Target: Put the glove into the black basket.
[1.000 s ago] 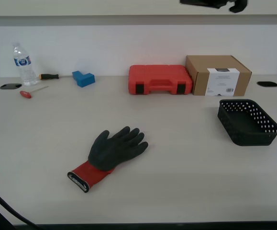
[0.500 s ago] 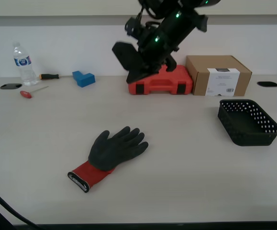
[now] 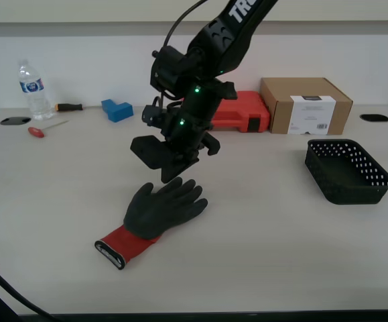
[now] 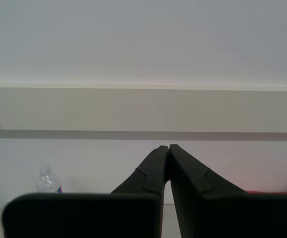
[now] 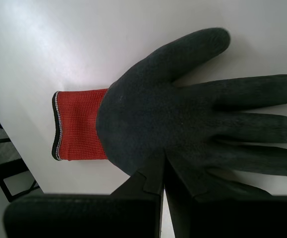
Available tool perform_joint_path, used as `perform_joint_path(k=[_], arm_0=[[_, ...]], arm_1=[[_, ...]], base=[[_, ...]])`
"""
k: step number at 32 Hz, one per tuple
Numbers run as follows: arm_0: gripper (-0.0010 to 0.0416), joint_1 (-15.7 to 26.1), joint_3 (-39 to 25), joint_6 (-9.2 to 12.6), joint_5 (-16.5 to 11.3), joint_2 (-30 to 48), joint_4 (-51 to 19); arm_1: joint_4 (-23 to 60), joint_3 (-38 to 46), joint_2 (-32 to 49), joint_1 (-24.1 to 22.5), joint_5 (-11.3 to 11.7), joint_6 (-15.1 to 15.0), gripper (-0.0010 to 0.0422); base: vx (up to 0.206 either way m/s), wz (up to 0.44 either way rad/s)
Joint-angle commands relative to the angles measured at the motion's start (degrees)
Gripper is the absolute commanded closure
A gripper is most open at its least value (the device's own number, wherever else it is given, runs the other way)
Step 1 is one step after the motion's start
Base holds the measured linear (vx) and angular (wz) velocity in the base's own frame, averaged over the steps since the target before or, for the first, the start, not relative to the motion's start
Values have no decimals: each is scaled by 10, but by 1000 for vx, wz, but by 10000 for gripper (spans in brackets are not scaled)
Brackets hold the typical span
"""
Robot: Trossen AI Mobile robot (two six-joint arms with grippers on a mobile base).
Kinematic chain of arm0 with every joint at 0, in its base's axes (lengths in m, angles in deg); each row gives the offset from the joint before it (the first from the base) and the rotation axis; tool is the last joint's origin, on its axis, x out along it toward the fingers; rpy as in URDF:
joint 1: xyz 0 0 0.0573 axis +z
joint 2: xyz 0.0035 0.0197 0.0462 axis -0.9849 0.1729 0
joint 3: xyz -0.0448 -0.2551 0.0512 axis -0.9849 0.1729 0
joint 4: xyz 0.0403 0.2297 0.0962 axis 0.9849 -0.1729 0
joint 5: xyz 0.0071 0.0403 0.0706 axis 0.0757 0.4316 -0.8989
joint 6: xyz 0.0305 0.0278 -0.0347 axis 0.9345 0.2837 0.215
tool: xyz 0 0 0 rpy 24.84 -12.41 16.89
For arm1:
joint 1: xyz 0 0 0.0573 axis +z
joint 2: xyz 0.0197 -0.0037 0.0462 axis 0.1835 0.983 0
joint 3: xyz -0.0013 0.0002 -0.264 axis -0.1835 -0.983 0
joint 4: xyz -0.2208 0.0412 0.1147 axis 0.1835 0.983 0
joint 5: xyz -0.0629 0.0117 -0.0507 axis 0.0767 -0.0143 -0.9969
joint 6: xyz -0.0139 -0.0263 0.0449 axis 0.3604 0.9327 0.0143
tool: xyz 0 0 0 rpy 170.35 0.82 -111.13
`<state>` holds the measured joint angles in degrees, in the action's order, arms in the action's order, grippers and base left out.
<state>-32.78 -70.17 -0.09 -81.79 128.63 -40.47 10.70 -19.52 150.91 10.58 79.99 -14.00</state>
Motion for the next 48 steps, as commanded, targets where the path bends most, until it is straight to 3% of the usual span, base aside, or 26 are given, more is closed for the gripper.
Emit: perform_joint_path(k=[1, 8, 14, 17, 19, 20, 23, 24, 26, 37, 44, 48], arm_0=[[405, 7, -35, -3, 3, 35, -36], [399, 8, -72, 16, -20, 90, -57], [280, 8, -72, 10, -3, 99, -52], [216, 8, -72, -6, 10, 98, -46], [196, 8, -72, -10, 14, 98, -43], [170, 8, -72, -23, 17, 98, -42], [154, 9, -72, -24, 26, 98, -41], [149, 10, -71, -28, 48, 98, -41], [145, 12, -70, -40, 80, 98, -41], [147, 13, -66, -54, 158, 100, -46], [163, 13, -66, -54, 155, 124, -51], [228, 12, -66, -54, 155, 127, -49]], arm_1=[[-2, 0, 0, 0, 0, -1, 412], [-2, 1, 0, 0, 0, -1, 412], [-2, 0, 0, 0, 0, -1, 412], [-2, 0, 0, 0, 0, -1, 412], [-2, 0, 0, 0, 0, -1, 412], [-2, 0, 0, 0, 0, -1, 412], [-2, 0, 0, 0, 0, -1, 412], [-2, 0, 0, 0, 0, -1, 412], [-2, 0, 0, 0, 0, -1, 412], [-2, 0, 0, 0, 0, -1, 412], [-2, 1, 0, 0, 0, -1, 412], [-2, 0, 0, 0, 0, -1, 412]], base=[[0, 0], [0, 0], [0, 0], [0, 0], [0, 0], [0, 0], [0, 0], [0, 0], [0, 0], [0, 0], [0, 0], [0, 0]])
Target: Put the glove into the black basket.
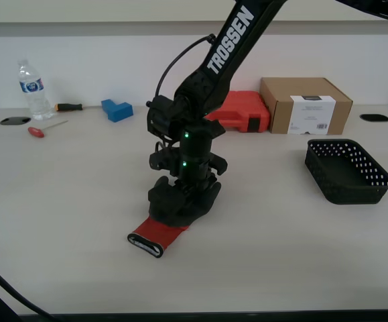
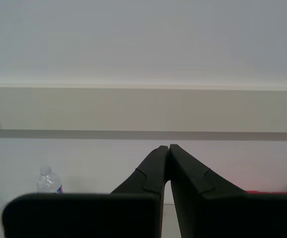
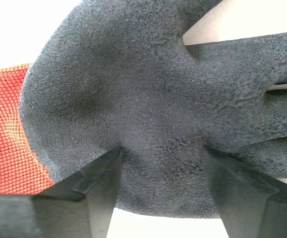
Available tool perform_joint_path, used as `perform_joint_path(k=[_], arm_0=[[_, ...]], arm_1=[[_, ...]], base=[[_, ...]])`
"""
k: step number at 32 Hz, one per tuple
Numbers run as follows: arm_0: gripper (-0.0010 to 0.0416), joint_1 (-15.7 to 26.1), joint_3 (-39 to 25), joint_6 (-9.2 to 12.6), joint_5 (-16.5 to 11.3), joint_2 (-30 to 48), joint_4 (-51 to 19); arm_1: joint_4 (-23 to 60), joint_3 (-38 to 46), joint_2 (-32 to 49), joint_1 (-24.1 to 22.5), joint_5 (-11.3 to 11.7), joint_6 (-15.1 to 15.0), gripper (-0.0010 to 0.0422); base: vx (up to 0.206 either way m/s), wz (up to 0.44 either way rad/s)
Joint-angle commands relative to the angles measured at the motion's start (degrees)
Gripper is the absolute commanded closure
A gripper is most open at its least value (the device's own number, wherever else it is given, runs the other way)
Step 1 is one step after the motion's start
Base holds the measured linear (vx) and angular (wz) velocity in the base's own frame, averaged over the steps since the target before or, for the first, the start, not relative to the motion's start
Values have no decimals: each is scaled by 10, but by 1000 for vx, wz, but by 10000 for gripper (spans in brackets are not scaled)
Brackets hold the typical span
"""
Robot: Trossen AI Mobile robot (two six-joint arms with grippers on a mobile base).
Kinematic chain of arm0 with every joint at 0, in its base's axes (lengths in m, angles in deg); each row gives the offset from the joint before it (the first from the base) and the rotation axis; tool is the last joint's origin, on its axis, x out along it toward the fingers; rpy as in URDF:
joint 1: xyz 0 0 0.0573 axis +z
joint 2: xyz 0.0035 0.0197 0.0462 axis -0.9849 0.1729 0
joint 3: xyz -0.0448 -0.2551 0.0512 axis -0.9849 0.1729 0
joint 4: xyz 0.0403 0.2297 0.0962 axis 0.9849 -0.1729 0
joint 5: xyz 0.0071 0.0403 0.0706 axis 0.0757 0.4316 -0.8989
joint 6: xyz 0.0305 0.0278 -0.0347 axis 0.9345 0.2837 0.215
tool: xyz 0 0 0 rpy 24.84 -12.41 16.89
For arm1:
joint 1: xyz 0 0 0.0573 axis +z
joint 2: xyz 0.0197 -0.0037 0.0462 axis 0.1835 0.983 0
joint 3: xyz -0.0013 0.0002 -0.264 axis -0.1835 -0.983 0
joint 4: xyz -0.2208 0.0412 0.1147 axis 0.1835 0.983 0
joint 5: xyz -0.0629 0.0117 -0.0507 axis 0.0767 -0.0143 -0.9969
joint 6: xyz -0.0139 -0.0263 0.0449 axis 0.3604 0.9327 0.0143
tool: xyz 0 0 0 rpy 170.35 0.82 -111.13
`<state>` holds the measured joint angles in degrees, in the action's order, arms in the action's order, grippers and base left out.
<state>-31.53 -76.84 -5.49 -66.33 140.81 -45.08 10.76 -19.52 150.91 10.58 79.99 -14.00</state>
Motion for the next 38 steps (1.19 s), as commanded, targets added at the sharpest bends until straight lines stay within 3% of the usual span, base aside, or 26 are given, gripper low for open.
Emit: perform_joint_path(k=[1, 3, 6, 13, 18, 23, 27, 30, 32, 38], arm_0=[[254, 0, 1, 0, 0, 5, -3], [293, 0, 1, 0, 0, 5, -2], [412, 0, 1, 0, -2, 5, -2], [407, -1, 1, 3, -6, -26, -15], [407, -6, 1, 9, 12, -99, -38], [407, -22, 4, 18, 14, -170, -61], [407, -51, 52, 22, 38, -258, -54], [407, -87, 123, 31, 58, -336, -25], [407, -122, 179, 47, 60, -385, -7], [407, -219, 298, 68, 60, -468, 33]], arm_1=[[-3, 0, 0, 0, 0, -1, 412], [-3, 0, 0, 0, 0, -1, 412], [-3, 0, 0, 0, 0, -1, 412], [-3, 0, 0, 0, 0, -1, 412], [-3, 0, 0, 0, 0, -1, 412], [-2, 0, 0, 0, 0, -1, 412], [-3, 0, 0, 0, 0, -1, 412], [-2, 0, 0, 0, 0, -1, 412], [-2, 0, 0, 0, 0, -1, 412], [-3, 0, 0, 0, 0, -1, 412]], base=[[0, 0], [0, 0], [0, 0], [0, 0], [0, 0], [0, 0], [0, 0], [0, 0], [0, 0], [0, 0]])
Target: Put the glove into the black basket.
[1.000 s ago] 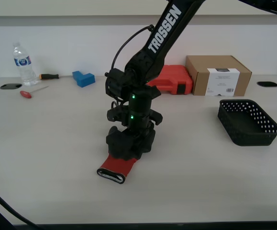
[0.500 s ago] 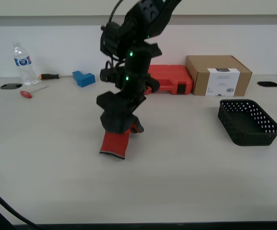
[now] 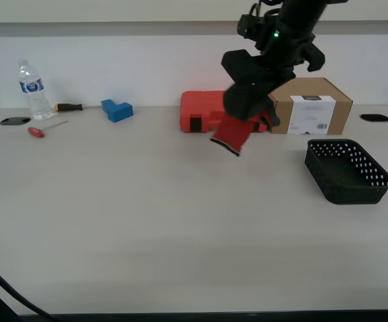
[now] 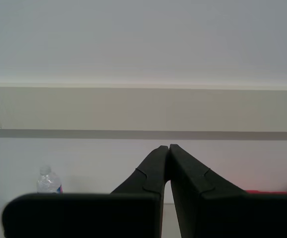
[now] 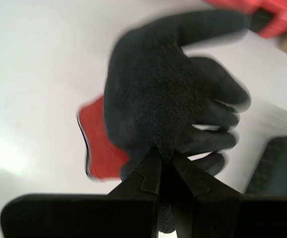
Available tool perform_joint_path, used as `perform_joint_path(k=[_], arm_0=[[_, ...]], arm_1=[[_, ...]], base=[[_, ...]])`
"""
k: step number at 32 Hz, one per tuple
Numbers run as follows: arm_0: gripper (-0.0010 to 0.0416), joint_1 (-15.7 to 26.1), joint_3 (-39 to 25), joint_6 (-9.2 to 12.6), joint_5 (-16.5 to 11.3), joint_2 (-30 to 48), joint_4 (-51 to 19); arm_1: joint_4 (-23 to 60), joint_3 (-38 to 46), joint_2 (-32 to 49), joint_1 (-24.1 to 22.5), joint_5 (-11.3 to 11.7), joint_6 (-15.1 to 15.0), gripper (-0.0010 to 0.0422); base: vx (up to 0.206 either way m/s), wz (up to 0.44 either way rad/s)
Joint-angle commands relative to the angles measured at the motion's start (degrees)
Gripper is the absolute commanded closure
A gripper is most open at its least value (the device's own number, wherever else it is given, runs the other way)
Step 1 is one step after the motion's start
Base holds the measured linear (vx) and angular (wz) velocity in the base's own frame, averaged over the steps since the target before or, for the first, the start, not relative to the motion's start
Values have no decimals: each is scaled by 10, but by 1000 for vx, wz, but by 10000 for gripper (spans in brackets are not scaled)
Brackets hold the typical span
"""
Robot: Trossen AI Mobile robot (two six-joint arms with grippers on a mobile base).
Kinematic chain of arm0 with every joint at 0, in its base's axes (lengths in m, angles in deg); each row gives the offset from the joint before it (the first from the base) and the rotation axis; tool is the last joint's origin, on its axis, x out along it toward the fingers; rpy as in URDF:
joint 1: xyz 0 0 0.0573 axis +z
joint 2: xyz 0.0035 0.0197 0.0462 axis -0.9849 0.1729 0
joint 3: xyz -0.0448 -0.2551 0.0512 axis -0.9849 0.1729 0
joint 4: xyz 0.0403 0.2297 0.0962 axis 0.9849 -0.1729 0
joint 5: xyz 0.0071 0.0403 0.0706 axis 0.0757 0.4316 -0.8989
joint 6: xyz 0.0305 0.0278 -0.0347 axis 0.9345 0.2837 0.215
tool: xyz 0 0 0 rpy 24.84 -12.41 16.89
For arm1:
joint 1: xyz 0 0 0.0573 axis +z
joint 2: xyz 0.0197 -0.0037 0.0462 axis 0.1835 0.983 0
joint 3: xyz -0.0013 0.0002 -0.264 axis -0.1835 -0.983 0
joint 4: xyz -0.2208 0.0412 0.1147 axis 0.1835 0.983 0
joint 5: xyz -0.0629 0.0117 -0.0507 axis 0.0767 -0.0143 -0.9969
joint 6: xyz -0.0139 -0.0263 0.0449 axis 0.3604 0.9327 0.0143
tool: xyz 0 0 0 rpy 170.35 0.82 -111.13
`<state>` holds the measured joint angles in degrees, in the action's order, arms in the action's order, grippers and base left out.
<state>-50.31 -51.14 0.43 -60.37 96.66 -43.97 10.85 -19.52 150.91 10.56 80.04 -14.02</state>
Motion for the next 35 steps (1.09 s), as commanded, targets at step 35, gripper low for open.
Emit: perform_joint_path(k=[35], arm_0=[[407, -309, 211, 33, -33, 93, 220]], arm_1=[[-4, 0, 0, 0, 0, -1, 412]], base=[[0, 0]])
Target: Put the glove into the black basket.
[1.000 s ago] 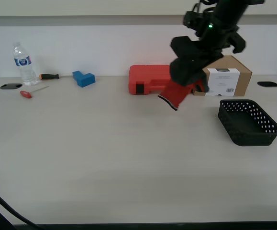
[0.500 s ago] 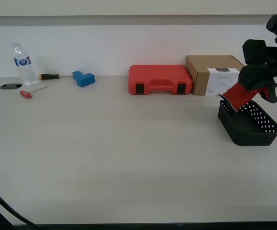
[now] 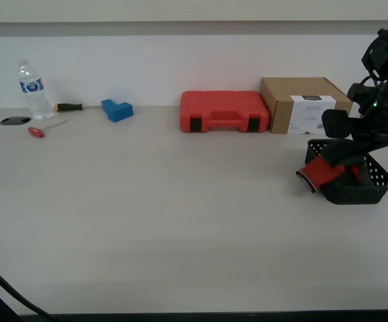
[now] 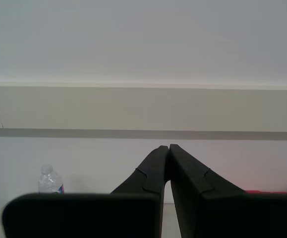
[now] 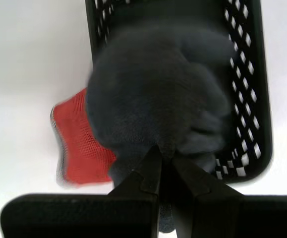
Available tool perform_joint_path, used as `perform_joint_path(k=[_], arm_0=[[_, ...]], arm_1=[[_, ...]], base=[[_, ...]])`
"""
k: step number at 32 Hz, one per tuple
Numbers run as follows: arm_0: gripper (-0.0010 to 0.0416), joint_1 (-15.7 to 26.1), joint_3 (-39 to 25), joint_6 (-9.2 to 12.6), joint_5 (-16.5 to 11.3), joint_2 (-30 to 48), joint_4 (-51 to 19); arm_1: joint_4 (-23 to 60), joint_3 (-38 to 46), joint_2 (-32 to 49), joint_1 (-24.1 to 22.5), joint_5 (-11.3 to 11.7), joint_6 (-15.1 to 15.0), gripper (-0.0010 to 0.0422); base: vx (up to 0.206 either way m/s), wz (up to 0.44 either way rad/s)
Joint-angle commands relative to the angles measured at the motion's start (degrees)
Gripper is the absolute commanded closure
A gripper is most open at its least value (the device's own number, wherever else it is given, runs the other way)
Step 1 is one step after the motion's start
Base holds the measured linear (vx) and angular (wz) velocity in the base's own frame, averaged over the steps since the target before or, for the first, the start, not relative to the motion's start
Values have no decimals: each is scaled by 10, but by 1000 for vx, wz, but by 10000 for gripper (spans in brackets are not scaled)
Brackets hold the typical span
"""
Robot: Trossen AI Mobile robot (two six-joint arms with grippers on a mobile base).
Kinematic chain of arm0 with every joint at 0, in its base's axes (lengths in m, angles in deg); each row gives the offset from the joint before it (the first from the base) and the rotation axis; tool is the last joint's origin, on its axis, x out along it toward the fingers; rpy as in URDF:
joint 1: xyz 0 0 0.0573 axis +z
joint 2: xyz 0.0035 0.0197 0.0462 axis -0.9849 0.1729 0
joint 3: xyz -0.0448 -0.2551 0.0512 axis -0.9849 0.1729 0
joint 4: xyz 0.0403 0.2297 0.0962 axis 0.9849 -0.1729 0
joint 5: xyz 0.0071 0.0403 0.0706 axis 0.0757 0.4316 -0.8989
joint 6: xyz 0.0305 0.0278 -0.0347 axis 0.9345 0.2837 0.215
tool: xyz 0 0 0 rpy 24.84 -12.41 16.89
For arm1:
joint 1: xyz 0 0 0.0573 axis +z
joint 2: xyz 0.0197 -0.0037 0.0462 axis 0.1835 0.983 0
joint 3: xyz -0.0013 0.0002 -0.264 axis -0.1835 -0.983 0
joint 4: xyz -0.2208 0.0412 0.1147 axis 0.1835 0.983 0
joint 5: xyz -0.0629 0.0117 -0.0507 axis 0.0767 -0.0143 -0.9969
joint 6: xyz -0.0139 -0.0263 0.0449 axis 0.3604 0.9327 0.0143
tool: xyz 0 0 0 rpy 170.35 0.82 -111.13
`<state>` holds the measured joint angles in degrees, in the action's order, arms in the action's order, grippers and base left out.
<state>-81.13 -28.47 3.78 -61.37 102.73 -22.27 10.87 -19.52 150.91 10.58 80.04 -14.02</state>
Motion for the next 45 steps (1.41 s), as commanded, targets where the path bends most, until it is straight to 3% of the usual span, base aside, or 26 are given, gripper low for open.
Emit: perform_joint_path(k=[1, 3, 11, 15, 20, 24, 34, 39, 45], arm_0=[[407, -4, -31, 0, -34, 59, 2], [406, -7, -47, 0, -74, 90, 4], [388, -24, -52, 19, -105, 95, 3], [282, -37, -52, 18, -116, 95, 3], [198, -38, -52, 13, -116, 92, 3], [161, -38, -52, 2, -116, 73, 3], [185, -38, -52, -16, -111, -19, -7], [206, -37, -57, -16, -112, -33, -5], [202, -37, -65, -16, -112, -33, 1]], arm_1=[[-4, 0, 0, 0, 0, -1, 412], [-4, 0, 0, 0, 0, -1, 412], [-4, 0, 0, 0, 0, -1, 412], [-4, 0, 0, 0, 0, -1, 412], [-4, 0, 0, 0, 0, -1, 412], [-4, 0, 0, 0, 0, -1, 412], [-4, 0, 0, 0, 0, -1, 412], [-4, 1, 0, 0, 0, -1, 412], [-4, 0, 0, 0, 0, -1, 412]], base=[[0, 0], [0, 0], [0, 0], [0, 0], [0, 0], [0, 0], [0, 0], [0, 0], [0, 0]])
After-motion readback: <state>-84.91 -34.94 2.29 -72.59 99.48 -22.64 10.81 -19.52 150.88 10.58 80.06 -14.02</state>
